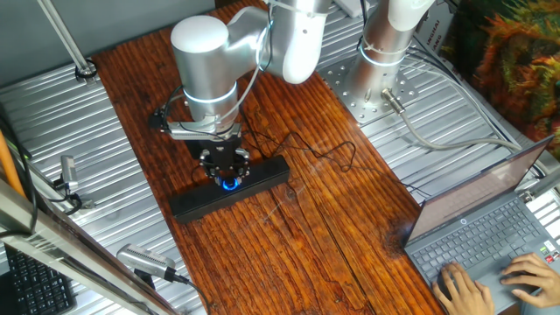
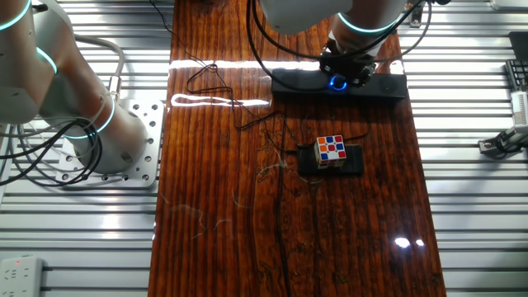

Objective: Turn the knob to increase the volume of the speaker

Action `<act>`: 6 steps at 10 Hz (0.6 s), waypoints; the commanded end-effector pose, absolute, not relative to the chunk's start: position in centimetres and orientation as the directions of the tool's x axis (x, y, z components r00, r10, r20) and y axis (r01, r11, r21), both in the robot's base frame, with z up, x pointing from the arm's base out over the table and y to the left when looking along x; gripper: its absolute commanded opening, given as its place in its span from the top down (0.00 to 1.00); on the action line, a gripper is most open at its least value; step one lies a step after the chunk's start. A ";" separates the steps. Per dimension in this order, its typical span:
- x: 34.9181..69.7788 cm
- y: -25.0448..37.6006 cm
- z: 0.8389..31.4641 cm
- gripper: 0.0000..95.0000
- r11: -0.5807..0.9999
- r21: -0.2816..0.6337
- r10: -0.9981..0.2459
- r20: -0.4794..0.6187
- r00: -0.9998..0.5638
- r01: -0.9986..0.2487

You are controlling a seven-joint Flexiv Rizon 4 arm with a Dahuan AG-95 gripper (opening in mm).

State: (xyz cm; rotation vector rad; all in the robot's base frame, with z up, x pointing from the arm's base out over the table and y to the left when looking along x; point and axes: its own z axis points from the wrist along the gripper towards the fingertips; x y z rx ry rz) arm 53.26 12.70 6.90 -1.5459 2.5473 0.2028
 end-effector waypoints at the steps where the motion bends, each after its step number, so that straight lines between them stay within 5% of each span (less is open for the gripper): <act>1: 53.3 12.7 6.9 0.60 0.460 0.036 -0.866 -0.203 -0.457 -0.887; 6: 53.3 12.7 6.9 0.60 0.468 0.039 -0.861 -0.203 -0.466 -0.883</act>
